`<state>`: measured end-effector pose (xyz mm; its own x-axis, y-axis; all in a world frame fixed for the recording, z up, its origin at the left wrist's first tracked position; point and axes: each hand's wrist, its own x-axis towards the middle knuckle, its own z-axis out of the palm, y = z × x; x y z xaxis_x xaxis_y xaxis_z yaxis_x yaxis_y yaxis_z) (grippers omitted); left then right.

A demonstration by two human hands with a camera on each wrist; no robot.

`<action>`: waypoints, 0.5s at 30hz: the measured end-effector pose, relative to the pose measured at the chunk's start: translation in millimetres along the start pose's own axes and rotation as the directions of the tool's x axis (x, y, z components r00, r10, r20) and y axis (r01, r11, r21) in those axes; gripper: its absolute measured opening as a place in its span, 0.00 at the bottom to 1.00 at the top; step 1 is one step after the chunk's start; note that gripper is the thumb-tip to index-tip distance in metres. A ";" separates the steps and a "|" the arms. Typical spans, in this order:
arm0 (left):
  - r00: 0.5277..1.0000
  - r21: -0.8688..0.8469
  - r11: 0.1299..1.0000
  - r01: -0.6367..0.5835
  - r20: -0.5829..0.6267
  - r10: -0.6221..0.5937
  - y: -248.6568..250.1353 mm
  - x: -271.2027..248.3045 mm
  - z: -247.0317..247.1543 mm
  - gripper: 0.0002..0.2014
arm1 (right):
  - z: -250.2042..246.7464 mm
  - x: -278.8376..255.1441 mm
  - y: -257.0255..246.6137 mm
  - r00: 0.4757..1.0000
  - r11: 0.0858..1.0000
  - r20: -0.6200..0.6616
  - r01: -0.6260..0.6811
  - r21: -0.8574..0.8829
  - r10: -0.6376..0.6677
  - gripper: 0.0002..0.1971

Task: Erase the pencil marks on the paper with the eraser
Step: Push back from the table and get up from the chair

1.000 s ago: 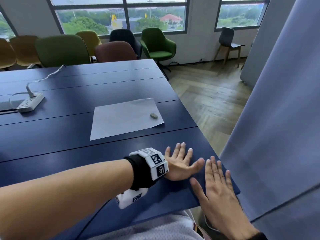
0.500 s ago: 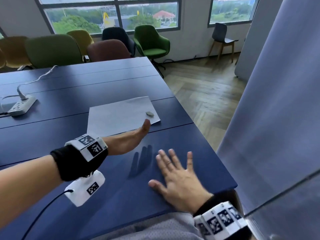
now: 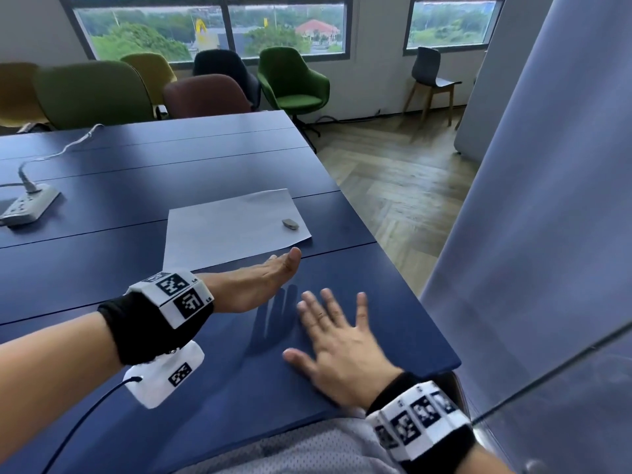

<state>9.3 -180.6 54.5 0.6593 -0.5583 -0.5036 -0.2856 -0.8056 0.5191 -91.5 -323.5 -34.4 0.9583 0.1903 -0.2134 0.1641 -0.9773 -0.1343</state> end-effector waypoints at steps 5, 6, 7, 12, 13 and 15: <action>0.999 0.057 0.998 0.006 0.032 -0.008 -3.8 -7.5 0.0 0.33 | -16.1 -5.6 57.9 0.951 0.953 0.067 -0.302 0.011 0.301 0.53; 0.999 0.067 0.998 0.000 0.034 -0.003 -2.5 -9.0 0.9 0.35 | -18.4 -6.6 56.8 0.947 0.949 0.064 -0.316 0.019 0.314 0.54; 0.999 0.061 0.998 0.002 0.034 -0.004 -0.2 -10.4 1.7 0.39 | -19.1 -6.9 51.0 0.954 0.954 0.045 -0.297 0.024 0.296 0.54; 0.998 0.043 0.999 0.025 0.053 -0.027 8.8 -10.6 8.5 0.36 | -4.6 -19.0 -15.2 0.993 0.992 0.008 0.121 0.042 -0.122 0.51; 0.997 0.051 0.998 0.028 0.063 -0.032 9.1 -11.7 8.7 0.39 | -0.7 -21.4 -21.7 0.986 0.985 0.020 0.167 0.049 -0.168 0.50; 0.997 0.101 0.995 0.000 0.083 -0.009 9.8 -13.3 8.0 0.51 | 3.4 -22.7 -14.8 0.986 0.985 0.011 0.164 0.050 -0.164 0.49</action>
<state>-7.9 -182.6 60.7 0.6020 -0.5657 -0.5636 -0.3543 -0.8217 0.4464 -116.5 -313.0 -30.9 0.9155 0.3494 -0.1994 0.3069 -0.9271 -0.2151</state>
